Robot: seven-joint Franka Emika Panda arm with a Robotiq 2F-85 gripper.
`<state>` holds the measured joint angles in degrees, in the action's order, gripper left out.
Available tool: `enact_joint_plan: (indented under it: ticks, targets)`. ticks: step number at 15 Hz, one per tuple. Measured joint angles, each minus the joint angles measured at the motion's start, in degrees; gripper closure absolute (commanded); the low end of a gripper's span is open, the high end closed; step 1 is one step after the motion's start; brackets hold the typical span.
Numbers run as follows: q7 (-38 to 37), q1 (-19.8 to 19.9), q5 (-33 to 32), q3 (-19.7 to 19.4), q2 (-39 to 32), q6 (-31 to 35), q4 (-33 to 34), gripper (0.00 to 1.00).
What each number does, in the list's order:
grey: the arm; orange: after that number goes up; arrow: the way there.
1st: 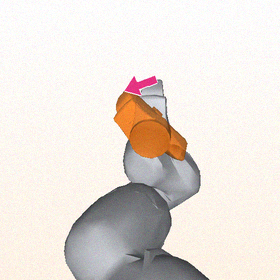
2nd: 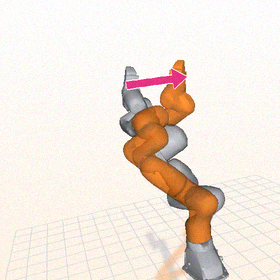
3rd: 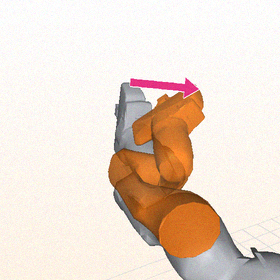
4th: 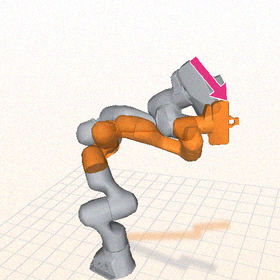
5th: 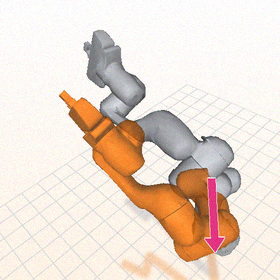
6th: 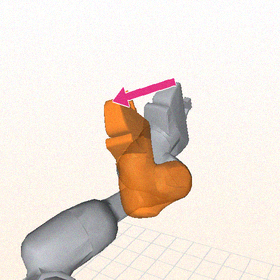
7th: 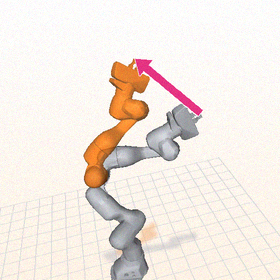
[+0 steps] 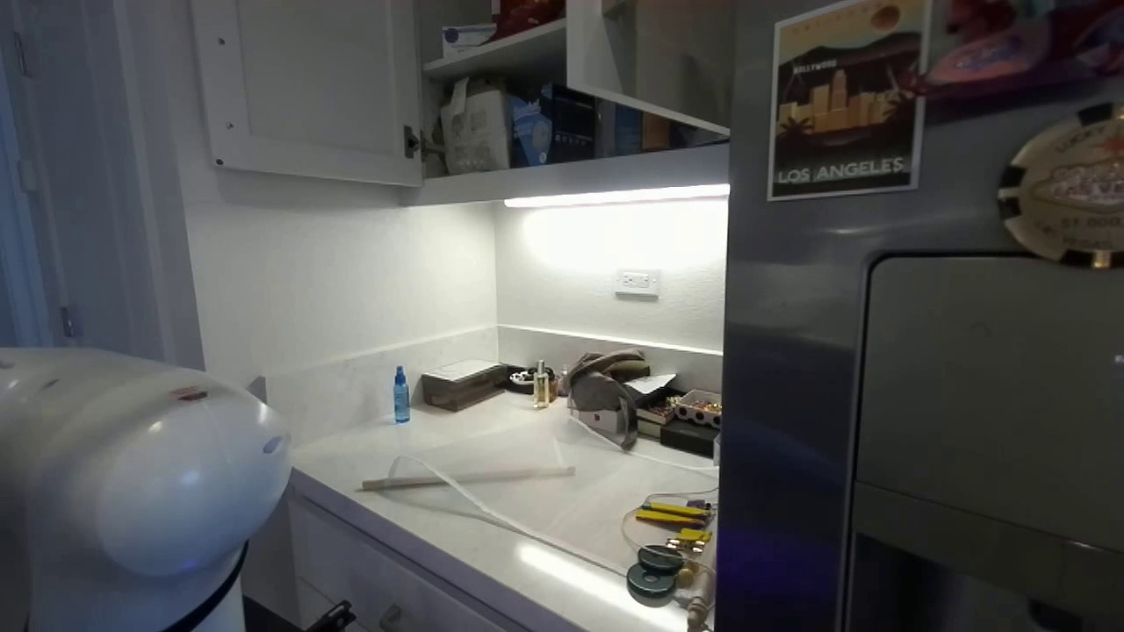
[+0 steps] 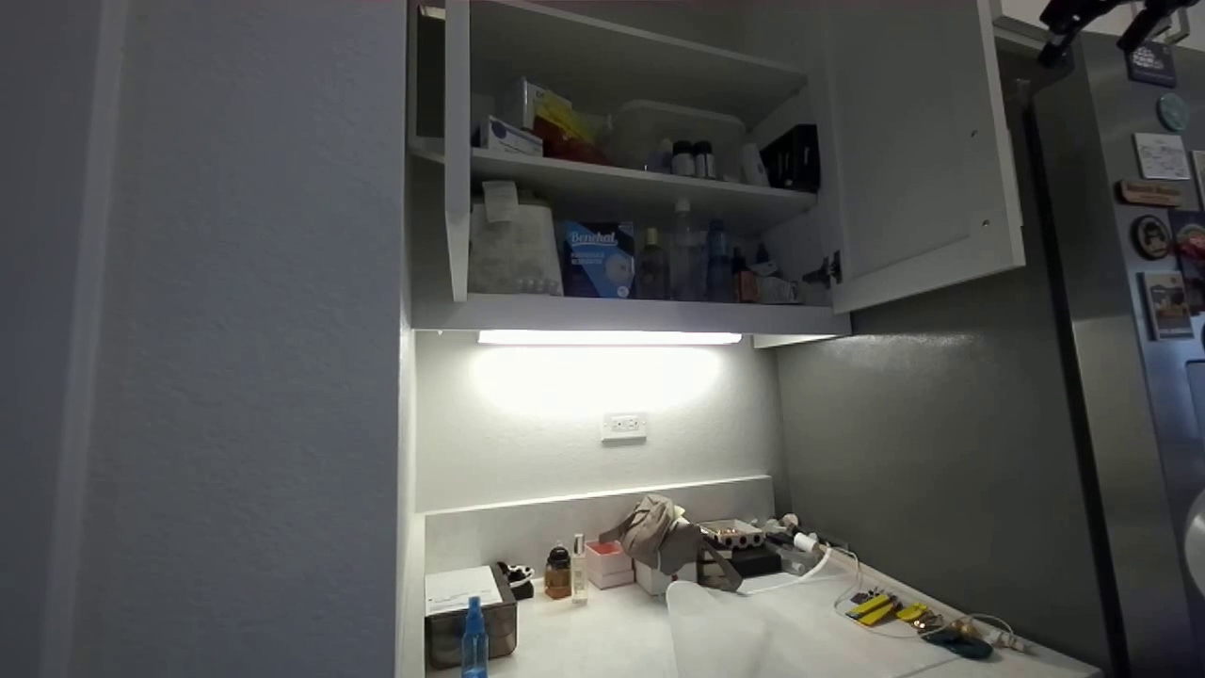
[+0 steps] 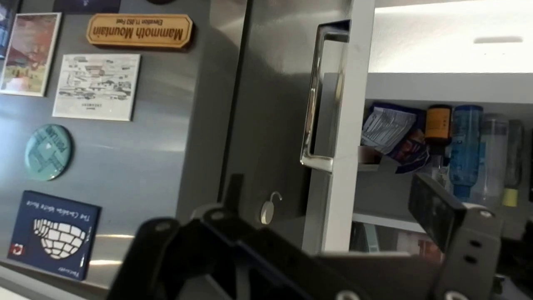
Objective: Open the left and right cabinet doors, then close the right and left cabinet doors
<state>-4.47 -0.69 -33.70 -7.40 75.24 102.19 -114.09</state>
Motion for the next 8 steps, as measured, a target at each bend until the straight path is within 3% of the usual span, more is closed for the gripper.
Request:
enact_joint_plan:
  ticks: [8]
  targets:
    - [0.00, 1.37, 0.08, -3.03, -0.03, 13.99, -7.04, 0.00]
